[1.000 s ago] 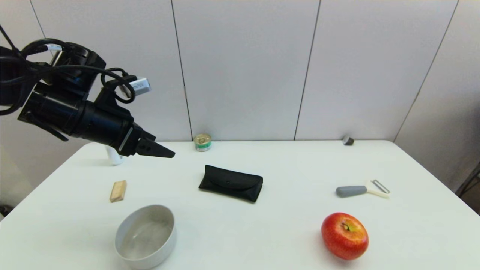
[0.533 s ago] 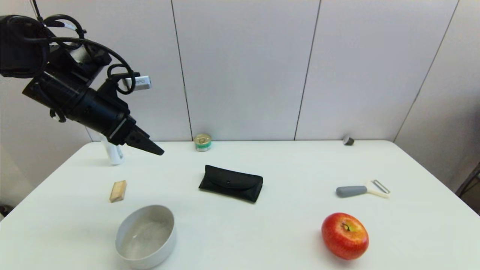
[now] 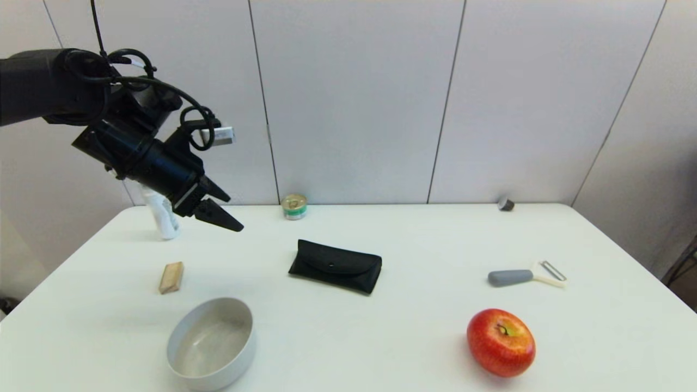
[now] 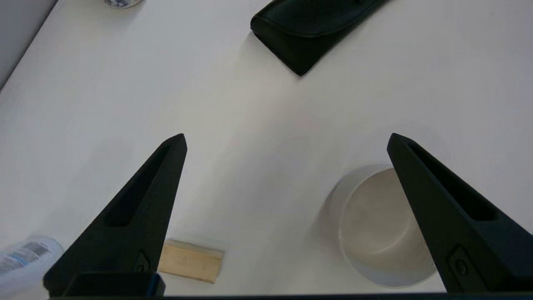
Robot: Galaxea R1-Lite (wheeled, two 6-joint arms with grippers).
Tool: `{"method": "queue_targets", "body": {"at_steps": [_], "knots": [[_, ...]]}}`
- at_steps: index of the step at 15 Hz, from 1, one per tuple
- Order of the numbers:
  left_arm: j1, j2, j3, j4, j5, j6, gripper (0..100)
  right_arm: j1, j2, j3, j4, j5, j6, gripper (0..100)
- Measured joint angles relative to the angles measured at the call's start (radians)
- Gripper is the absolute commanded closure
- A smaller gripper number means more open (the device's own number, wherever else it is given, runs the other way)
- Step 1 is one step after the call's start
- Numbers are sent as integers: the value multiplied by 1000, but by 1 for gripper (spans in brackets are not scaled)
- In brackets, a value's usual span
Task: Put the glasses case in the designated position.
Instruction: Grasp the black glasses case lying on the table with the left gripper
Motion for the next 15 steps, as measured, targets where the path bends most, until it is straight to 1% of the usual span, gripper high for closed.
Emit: {"method": "queue_targets", "body": {"at_steps": [9, 15], "knots": [[-48, 65, 0, -3, -36, 254, 0, 0, 0, 0, 0, 0, 0, 0], [-128, 116, -1, -8, -27, 279, 0, 0, 0, 0, 0, 0, 0, 0]]}}
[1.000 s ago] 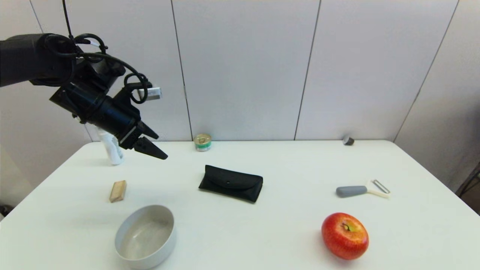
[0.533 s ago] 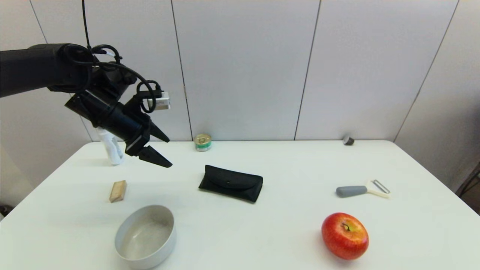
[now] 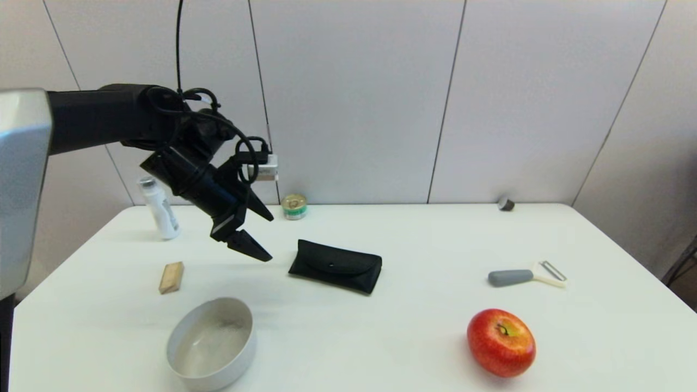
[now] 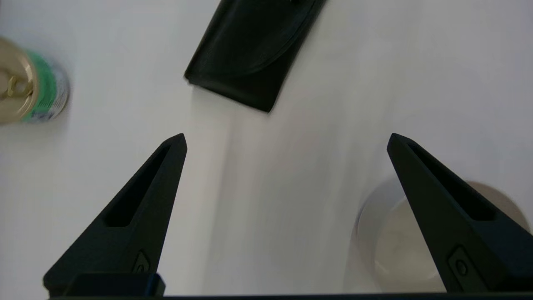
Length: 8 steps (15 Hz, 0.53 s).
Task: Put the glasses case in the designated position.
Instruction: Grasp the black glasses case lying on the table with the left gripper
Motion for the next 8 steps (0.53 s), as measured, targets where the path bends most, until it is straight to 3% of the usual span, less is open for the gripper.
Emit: {"method": "queue_targets", "body": {"at_steps": [8], "knots": [[-94, 95, 0, -153, 18, -9, 0, 0, 0, 0, 0, 0, 0, 0]]}}
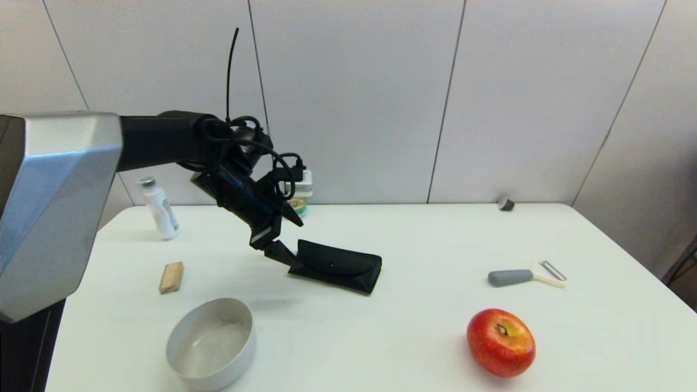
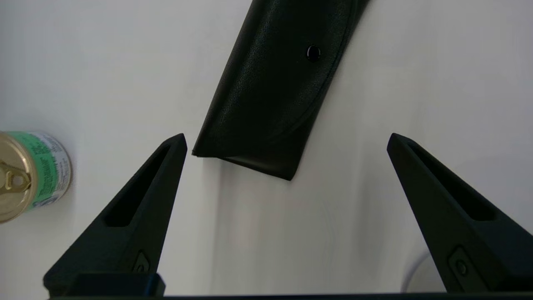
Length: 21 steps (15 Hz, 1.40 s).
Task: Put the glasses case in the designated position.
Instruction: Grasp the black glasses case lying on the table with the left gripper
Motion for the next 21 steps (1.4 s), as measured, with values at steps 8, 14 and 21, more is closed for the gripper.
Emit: {"method": "queue_targets", "body": {"at_steps": [8, 14, 21], "knots": [[-24, 81, 1, -85, -1, 0, 0, 0, 0, 0, 0, 1, 0, 0], [-64, 85, 3, -83, -5, 0, 0, 0, 0, 0, 0, 0, 0, 0], [-89, 94, 4, -91, -5, 0, 0, 0, 0, 0, 0, 0, 0, 0]]}}
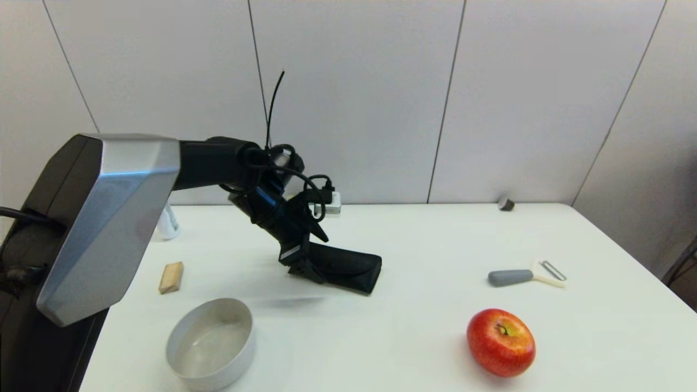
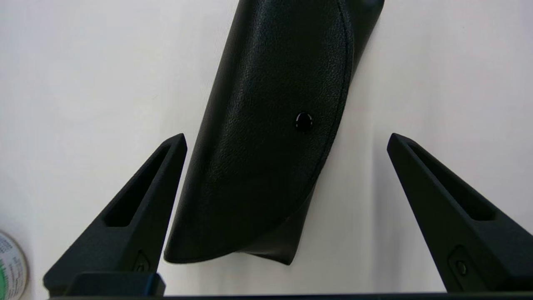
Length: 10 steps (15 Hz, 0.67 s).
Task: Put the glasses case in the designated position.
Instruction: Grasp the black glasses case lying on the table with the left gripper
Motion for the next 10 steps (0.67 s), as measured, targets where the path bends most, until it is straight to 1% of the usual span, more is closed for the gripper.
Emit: {"method": "queue_targets", "body": {"at_steps": [10], "knots": [[-20, 29, 2, -1, 2, -5, 0, 0, 0, 0, 0, 1, 0, 0]]}}
